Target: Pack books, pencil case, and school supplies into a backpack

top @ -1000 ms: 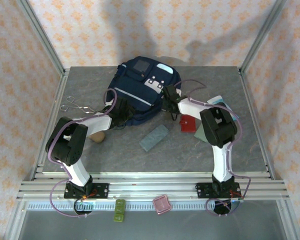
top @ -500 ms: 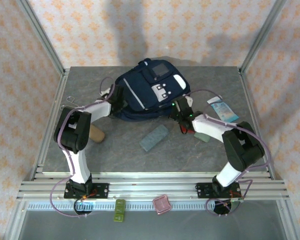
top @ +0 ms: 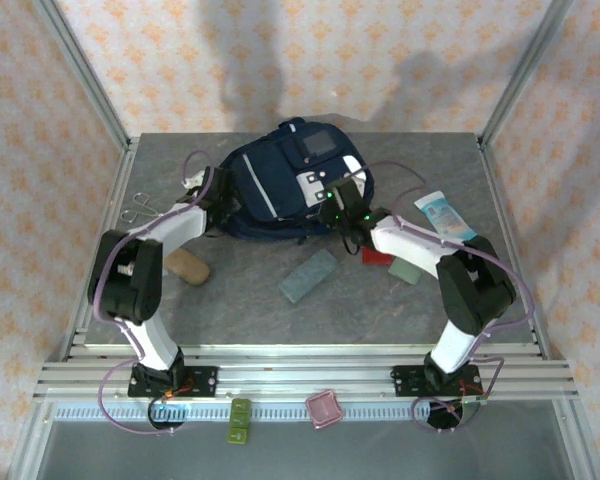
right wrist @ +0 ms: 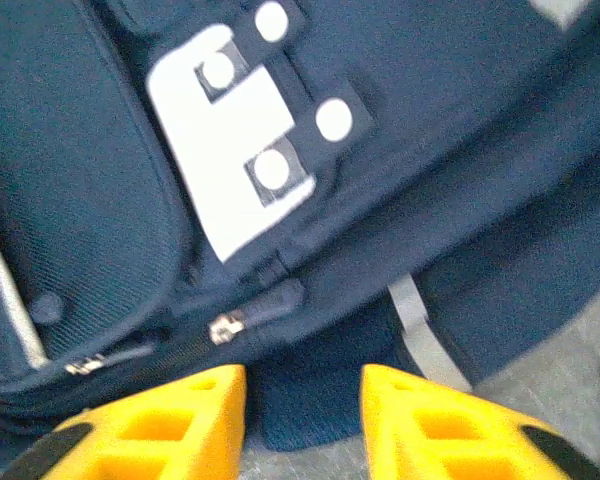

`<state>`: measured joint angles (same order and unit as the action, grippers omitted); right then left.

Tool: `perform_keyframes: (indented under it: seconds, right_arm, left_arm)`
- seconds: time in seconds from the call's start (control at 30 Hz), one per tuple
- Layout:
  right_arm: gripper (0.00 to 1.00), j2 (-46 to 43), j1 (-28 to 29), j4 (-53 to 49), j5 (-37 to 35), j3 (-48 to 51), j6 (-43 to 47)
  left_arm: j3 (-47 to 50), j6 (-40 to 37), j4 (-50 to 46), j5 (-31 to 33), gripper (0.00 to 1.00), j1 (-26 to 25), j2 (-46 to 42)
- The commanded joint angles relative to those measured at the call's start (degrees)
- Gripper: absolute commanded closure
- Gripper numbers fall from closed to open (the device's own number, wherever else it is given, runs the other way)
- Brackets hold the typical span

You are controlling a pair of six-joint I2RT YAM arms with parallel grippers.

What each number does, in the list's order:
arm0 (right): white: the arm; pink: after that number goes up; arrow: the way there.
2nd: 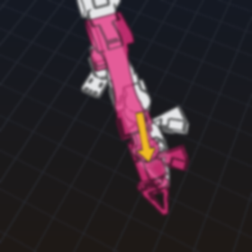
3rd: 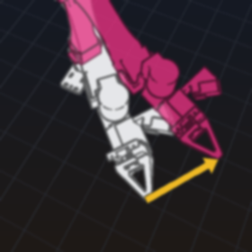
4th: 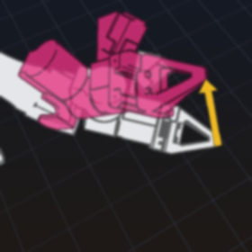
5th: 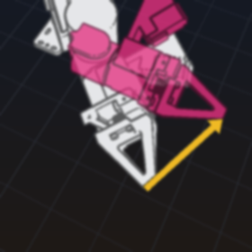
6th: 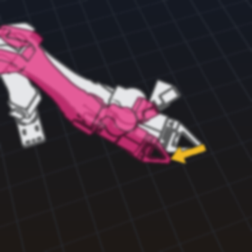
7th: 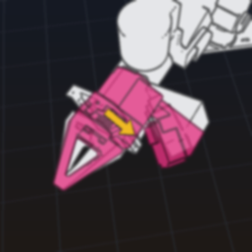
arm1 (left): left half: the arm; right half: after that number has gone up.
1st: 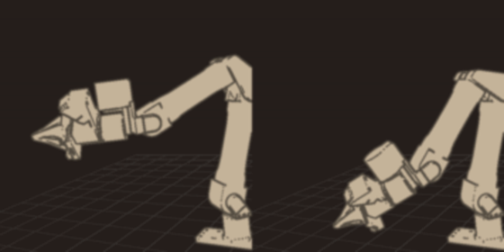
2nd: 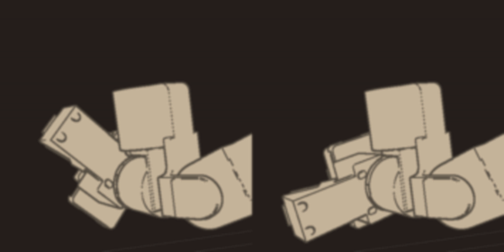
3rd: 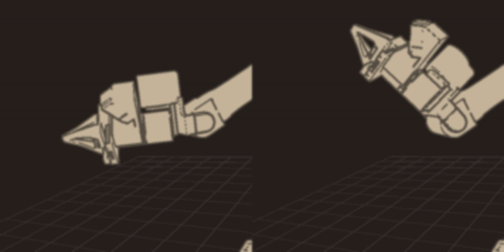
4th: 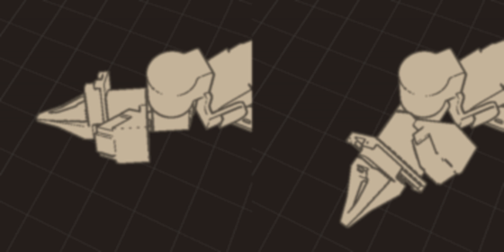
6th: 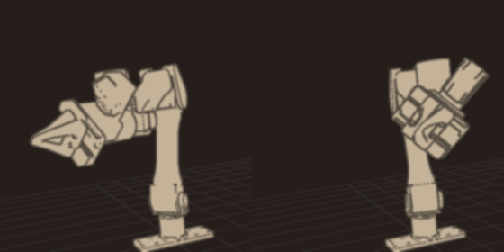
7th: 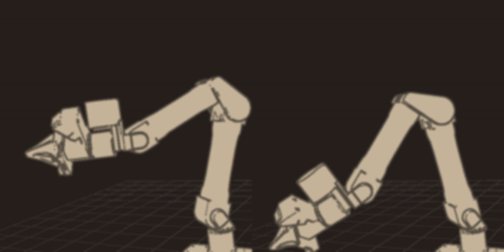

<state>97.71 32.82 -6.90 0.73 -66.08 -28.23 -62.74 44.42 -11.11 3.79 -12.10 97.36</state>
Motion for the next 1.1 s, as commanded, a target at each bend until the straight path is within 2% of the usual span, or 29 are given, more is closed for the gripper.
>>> perform_keyframes:
  seconds: [0.0, 0.13, 0.33, 0.47, 0.63, 0.7, 0.87, 0.97, 1.07]
  right_arm:
    - [0.61, 2.38, -4.16, -3.04, 3.20, -3.55, 0.69]
    - [0.54, 5.44, -7.70, -4.49, 5.88, -7.90, 1.31]
    - [0.52, 10.94, -11.40, -4.81, 10.74, -12.78, 0.63]
    - [0.52, 15.06, -13.12, -3.95, 15.17, -15.00, -1.62]
    - [0.52, 19.44, -13.65, -2.73, 16.87, -16.64, -4.45]
    - [0.51, 21.19, -13.74, -3.90, 15.92, -17.90, -6.77]
    - [0.48, 25.31, -15.34, 0.19, 22.04, -17.97, -15.19]
    - [0.51, 28.40, -16.03, -4.92, 21.02, -20.70, -20.79]
    - [0.55, 28.18, -15.26, -8.15, 16.95, -21.36, -21.20]
  left_arm:
    - [3.67, -2.30, 2.46, -4.85, 0.33, -2.82, -5.00]
    - [7.45, -2.53, 5.72, -10.40, 0.33, -5.60, -7.28]
    - [10.10, -1.72, 11.80, -13.98, 0.33, -11.62, -6.41]
    - [9.16, -0.79, 13.48, -13.99, 0.34, -14.16, -3.95]
    - [7.48, -0.83, 12.87, -13.31, 0.34, -15.06, -1.59]
    - [7.42, -0.75, 12.68, -12.94, 0.34, -15.15, -1.22]
    - [7.46, -0.74, 12.66, -12.37, 0.34, -15.27, -0.48]
    - [6.18, -1.21, 10.87, -11.60, 0.34, -15.32, 0.81]
    - [4.19, -2.22, 8.57, -9.84, 0.34, -15.46, 2.77]
